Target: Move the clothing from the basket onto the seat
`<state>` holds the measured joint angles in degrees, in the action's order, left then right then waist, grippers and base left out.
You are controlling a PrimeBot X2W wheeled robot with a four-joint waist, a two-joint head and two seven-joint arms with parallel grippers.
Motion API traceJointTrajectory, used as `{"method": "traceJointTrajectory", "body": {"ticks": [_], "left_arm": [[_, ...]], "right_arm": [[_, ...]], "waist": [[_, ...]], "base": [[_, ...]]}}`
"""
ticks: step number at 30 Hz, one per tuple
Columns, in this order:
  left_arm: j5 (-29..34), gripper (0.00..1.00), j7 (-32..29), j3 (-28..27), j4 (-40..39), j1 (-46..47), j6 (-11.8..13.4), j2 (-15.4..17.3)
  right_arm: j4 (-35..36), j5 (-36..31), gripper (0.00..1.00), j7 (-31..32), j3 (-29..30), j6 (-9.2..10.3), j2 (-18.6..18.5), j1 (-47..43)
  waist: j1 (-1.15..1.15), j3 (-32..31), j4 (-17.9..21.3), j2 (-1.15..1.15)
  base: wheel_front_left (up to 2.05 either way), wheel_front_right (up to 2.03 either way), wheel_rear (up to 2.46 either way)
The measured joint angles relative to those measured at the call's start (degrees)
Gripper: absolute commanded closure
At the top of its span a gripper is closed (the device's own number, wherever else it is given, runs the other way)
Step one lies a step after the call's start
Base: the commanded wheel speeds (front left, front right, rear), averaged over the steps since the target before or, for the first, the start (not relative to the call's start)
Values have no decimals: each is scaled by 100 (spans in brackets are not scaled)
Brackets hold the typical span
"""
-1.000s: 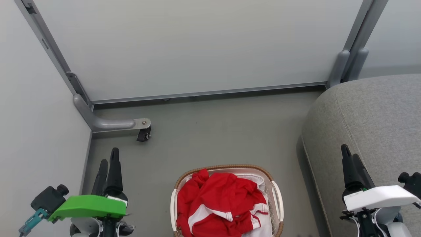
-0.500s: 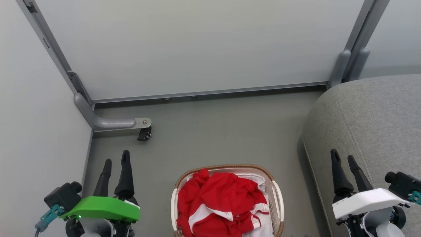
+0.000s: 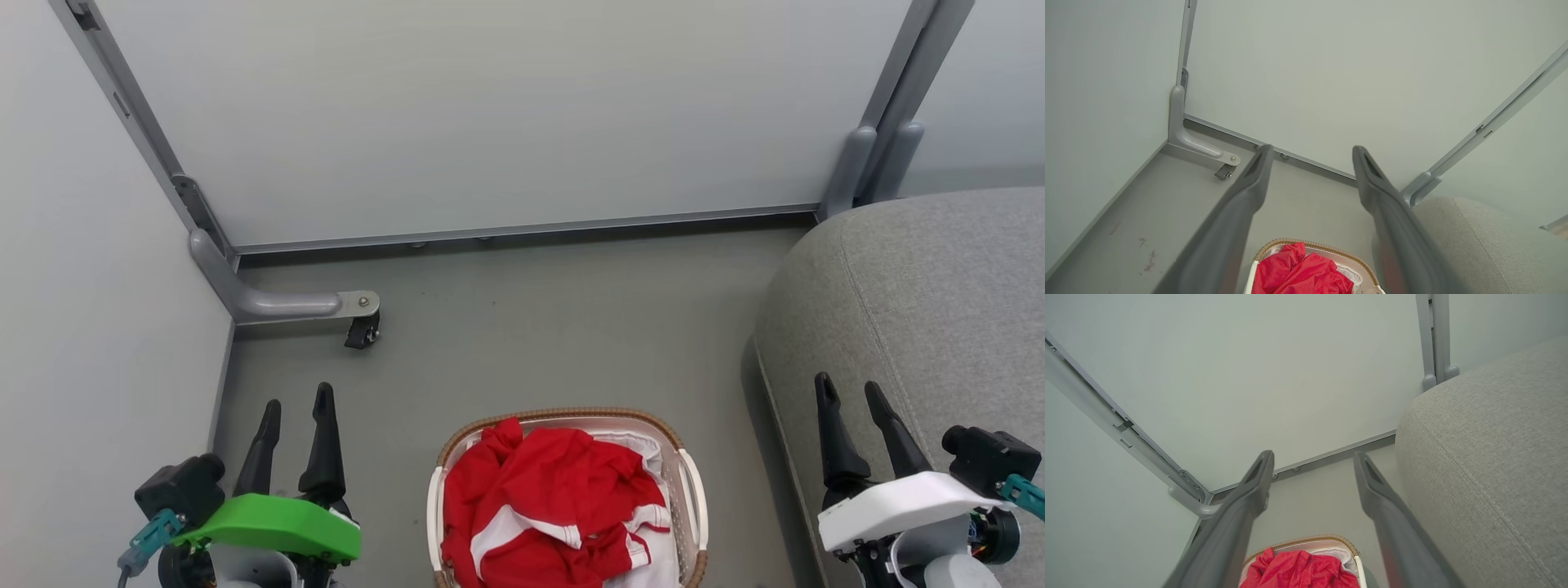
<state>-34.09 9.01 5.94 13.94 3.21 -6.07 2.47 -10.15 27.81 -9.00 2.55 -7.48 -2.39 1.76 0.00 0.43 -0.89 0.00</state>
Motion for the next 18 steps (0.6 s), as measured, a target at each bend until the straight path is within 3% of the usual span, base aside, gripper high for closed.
{"method": "traceJointTrajectory", "body": {"ticks": [18], "left_arm": [[793,0,225,152,218,-16,4,8]], "right_arm": [[-93,-982,0,-236,-30,0,-14,-3]], "waist": [[0,17,-46,0]], "base": [[0,0,0]]}}
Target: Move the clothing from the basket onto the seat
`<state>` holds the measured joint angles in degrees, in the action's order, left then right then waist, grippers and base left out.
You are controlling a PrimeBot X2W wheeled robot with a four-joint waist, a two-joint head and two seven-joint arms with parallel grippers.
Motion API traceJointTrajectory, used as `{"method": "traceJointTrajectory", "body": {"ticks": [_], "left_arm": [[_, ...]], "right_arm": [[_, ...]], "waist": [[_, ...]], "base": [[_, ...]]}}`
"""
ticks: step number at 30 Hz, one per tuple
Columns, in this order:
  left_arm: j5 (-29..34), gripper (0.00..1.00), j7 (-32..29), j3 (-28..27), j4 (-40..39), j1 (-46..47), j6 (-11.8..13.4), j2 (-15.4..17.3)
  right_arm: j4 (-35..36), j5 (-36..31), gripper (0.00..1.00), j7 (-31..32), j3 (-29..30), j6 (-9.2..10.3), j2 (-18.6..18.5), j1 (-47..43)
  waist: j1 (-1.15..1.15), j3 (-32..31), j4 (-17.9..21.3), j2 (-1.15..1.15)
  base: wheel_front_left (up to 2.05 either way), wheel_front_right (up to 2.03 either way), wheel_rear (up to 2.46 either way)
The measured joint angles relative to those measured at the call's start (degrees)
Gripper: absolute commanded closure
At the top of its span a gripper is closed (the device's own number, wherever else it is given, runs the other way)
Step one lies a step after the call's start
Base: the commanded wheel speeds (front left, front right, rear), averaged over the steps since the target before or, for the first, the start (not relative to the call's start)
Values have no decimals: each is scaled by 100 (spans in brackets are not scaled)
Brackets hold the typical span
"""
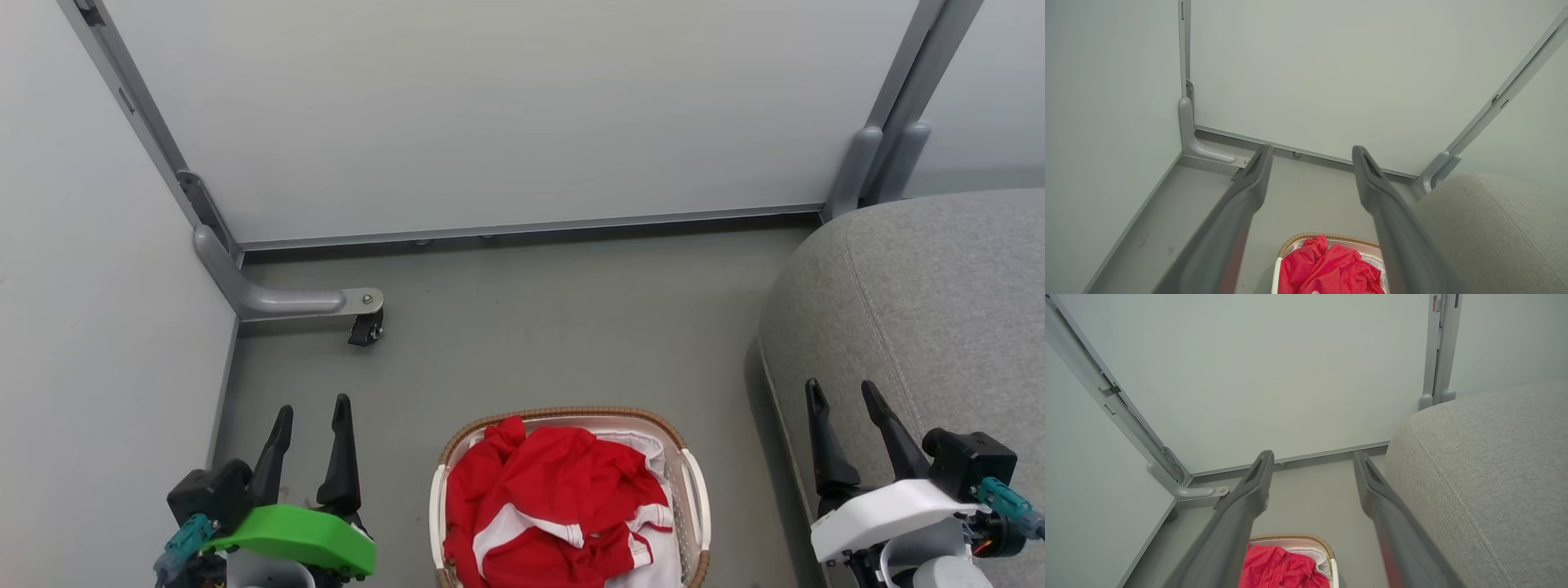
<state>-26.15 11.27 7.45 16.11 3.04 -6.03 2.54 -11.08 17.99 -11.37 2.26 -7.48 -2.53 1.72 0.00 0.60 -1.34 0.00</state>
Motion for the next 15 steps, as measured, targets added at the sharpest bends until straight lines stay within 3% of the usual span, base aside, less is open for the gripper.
{"method": "traceJointTrajectory", "body": {"ticks": [15], "left_arm": [[531,0,189,71,172,-8,-1,8]], "right_arm": [[29,-684,0,-179,18,-1,-8,-6]], "waist": [[0,0,-38,0]], "base": [[0,0,0]]}}
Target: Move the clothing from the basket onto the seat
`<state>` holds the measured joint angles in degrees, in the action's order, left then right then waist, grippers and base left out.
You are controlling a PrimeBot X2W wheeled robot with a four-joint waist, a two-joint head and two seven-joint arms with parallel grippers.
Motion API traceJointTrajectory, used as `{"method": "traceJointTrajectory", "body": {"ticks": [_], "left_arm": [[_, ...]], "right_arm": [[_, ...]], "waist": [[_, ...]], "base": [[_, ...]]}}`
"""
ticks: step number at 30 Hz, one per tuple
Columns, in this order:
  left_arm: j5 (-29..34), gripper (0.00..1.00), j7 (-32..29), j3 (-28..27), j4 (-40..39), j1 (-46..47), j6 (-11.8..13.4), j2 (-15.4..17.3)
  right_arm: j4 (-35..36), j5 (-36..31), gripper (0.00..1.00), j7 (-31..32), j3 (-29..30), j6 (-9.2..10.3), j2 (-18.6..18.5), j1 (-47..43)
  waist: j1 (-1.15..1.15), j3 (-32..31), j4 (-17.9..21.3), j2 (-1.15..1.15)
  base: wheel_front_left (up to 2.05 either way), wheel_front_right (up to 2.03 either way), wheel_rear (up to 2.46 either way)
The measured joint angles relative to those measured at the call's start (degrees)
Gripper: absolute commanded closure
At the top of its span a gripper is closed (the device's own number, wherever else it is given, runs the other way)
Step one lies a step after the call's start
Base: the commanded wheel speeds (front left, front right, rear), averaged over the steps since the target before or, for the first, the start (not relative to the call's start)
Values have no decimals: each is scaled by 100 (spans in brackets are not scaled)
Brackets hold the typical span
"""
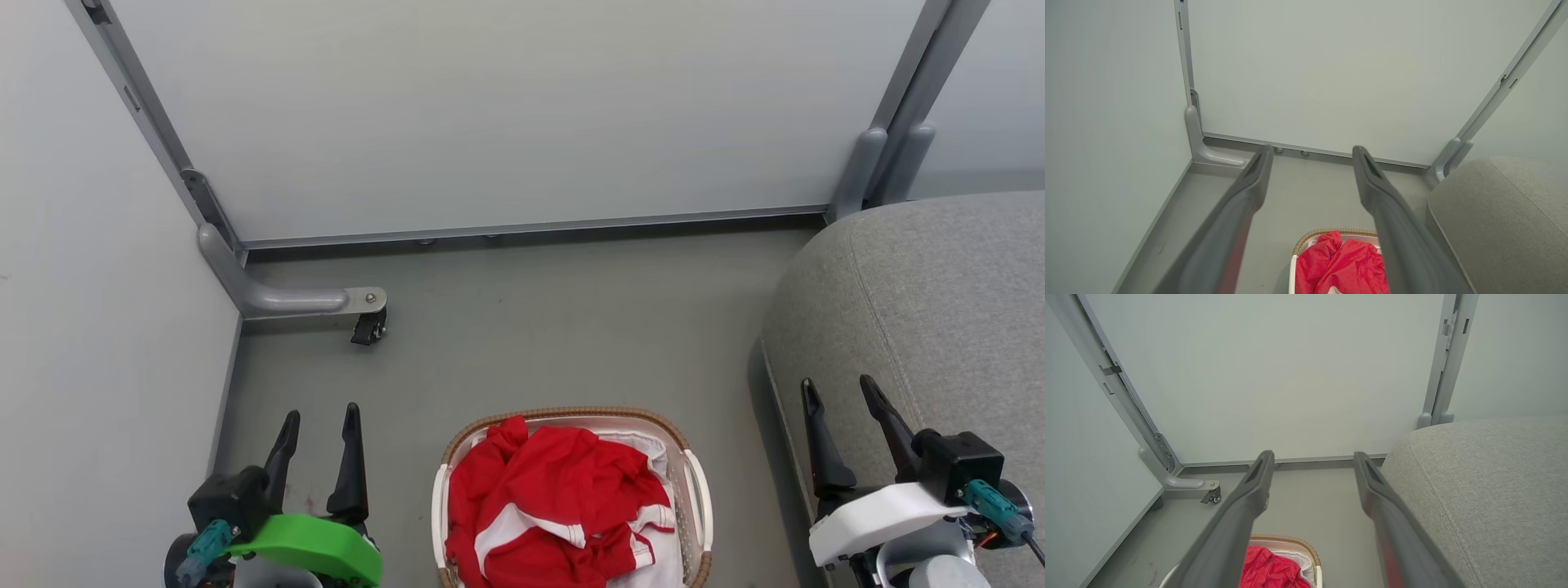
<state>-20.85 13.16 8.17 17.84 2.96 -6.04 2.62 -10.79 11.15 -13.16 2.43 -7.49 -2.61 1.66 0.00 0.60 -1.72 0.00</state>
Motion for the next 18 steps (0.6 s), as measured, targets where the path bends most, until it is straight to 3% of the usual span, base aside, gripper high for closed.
{"method": "traceJointTrajectory", "body": {"ticks": [18], "left_arm": [[619,0,181,137,189,-1,-2,5]], "right_arm": [[67,-722,0,-183,11,0,-8,-58]], "waist": [[0,22,-32,0]], "base": [[0,0,0]]}}
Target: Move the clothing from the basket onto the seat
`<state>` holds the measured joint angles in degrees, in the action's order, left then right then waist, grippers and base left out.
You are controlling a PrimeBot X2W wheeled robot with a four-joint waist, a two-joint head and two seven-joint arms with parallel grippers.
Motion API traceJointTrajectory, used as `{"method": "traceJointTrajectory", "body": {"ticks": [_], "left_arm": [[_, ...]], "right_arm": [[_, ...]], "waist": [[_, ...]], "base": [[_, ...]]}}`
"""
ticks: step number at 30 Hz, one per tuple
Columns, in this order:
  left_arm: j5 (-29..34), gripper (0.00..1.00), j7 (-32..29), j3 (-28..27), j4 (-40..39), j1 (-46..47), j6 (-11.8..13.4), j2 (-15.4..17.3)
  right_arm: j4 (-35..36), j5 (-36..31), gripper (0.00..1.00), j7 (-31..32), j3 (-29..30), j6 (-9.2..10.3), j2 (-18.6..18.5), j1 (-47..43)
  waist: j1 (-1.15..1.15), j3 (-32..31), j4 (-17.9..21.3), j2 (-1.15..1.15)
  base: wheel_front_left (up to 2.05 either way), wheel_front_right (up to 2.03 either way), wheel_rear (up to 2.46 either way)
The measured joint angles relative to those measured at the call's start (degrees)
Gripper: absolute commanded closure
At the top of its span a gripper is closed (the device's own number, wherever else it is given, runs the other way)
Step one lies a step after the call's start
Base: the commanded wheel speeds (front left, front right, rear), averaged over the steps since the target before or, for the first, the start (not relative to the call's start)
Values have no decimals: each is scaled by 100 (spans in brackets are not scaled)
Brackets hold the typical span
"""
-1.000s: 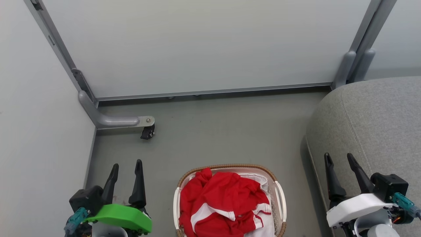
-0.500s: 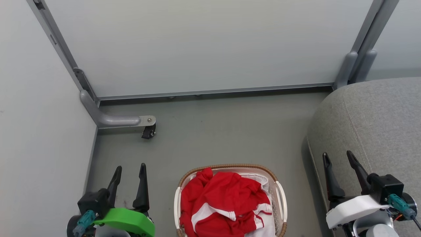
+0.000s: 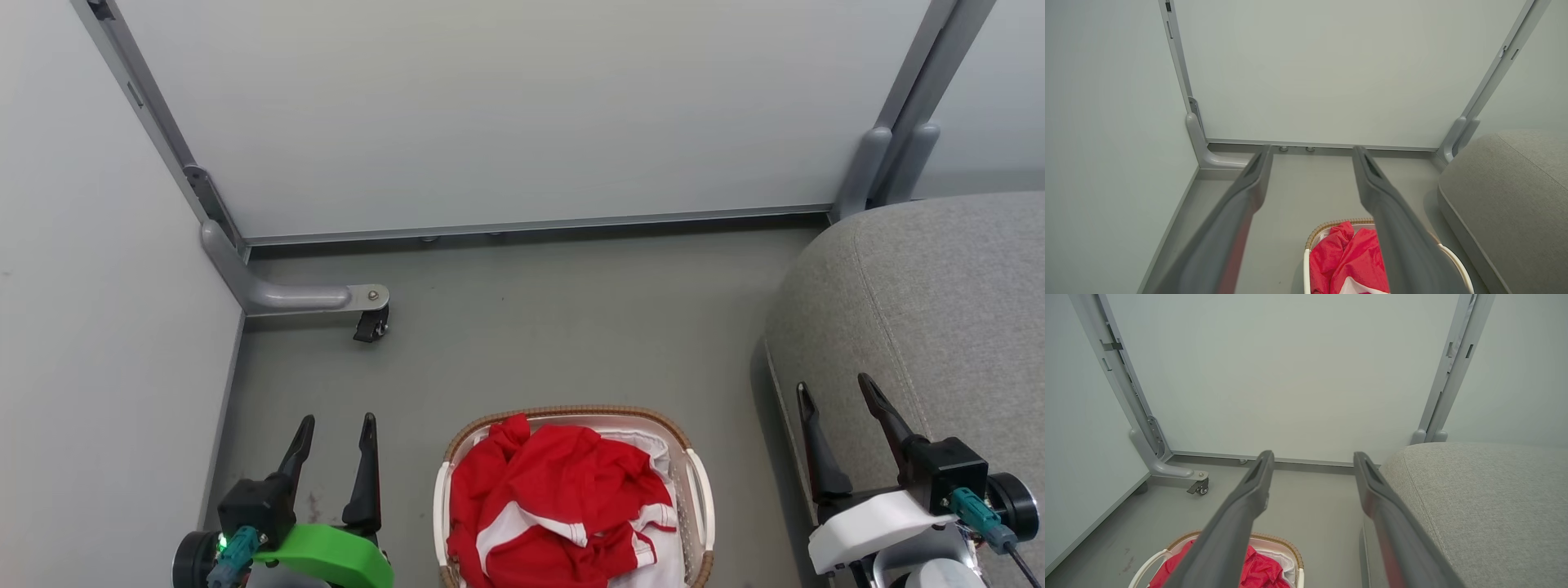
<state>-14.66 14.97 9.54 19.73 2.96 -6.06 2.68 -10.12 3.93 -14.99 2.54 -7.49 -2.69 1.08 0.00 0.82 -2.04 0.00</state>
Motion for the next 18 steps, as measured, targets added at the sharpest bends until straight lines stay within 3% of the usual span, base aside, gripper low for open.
{"method": "traceJointTrajectory", "body": {"ticks": [18], "left_arm": [[8,0,5,16,33,1,-1,0]], "right_arm": [[21,2,0,0,22,-1,-1,-6]], "waist": [[0,55,8,0]], "base": [[0,0,0]]}}
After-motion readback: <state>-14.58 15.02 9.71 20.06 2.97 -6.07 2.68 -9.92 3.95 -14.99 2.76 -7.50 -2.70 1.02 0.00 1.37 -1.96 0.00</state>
